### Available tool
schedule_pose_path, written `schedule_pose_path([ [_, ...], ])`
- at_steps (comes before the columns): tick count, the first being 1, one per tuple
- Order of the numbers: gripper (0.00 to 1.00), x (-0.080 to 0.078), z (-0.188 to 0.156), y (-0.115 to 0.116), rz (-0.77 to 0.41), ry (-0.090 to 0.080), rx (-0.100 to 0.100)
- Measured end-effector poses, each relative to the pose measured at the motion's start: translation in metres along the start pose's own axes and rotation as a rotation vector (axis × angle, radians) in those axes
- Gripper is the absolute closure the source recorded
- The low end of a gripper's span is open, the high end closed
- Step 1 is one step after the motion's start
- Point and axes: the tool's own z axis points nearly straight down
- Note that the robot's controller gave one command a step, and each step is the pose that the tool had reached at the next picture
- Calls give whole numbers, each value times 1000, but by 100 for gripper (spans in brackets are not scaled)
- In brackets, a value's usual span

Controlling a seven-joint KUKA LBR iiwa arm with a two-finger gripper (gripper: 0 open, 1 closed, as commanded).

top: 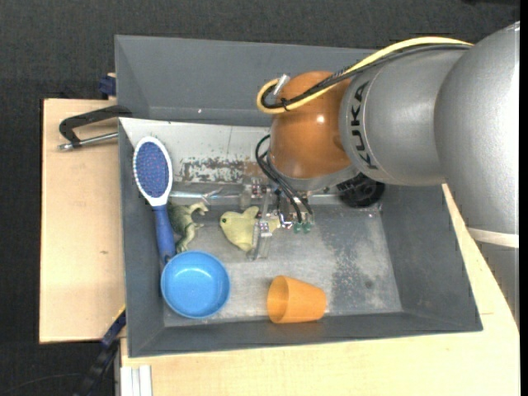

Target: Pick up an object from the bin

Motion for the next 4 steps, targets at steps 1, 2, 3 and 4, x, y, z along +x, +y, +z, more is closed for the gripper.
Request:
schedule_pose_path([
  [1,0,2,34,-11,118,4,1],
  [2,0,1,33,-10,118,2,0],
  [3,100,0,32,-10,118,-1,-1],
  [4,100,-2,9,-9,118,-2,-1],
])
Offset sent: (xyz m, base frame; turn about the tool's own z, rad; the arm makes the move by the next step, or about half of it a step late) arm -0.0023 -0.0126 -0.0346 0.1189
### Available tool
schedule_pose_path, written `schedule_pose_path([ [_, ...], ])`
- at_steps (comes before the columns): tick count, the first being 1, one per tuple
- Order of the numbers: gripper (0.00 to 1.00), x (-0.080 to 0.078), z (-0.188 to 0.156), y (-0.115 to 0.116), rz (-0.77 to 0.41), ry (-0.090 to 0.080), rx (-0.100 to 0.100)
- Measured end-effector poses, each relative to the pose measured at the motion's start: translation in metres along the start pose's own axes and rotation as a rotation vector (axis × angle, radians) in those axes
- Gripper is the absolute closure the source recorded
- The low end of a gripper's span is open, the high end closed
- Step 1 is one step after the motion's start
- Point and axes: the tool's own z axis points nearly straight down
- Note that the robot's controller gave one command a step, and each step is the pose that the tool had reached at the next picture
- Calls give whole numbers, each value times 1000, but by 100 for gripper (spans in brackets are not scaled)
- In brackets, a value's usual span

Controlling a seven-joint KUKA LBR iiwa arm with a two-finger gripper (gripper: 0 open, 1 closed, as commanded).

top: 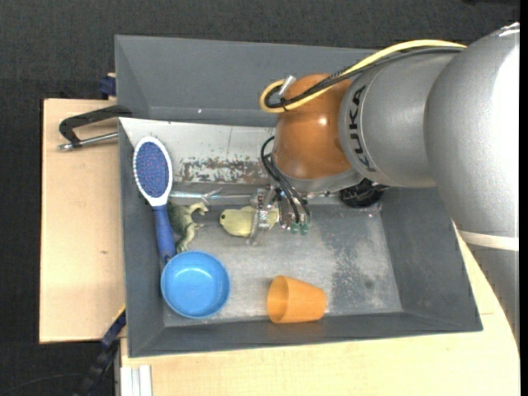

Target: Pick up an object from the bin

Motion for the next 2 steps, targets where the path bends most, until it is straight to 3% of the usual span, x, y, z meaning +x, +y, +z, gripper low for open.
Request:
schedule_pose_path([
  [2,100,-4,-68,3,-2,-1,0],
])
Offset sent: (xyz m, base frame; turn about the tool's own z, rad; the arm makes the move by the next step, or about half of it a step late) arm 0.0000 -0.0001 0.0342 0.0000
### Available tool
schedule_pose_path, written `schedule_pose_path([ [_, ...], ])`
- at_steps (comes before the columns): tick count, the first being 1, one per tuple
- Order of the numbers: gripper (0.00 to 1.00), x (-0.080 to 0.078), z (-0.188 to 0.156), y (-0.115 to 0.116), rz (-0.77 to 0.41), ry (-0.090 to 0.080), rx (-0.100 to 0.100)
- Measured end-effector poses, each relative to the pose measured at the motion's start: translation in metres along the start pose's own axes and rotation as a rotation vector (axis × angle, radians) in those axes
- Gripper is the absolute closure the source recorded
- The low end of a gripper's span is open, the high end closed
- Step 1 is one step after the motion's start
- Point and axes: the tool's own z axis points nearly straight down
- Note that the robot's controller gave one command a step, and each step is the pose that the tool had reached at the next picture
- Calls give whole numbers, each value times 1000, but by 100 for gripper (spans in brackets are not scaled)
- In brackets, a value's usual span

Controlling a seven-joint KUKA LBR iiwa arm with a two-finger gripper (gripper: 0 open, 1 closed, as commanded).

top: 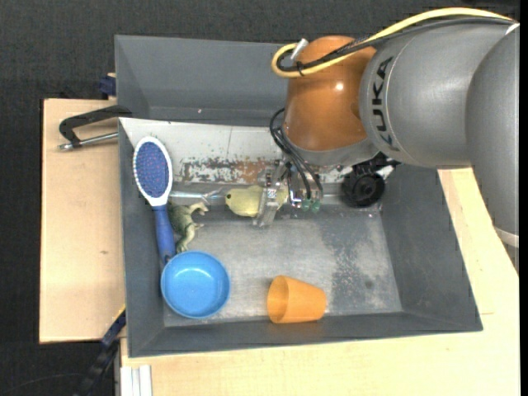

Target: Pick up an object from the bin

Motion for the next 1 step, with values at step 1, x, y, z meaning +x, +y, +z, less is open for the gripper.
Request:
schedule_pose_path([
  [1,100,-1,-5,2,-1,2,0],
])
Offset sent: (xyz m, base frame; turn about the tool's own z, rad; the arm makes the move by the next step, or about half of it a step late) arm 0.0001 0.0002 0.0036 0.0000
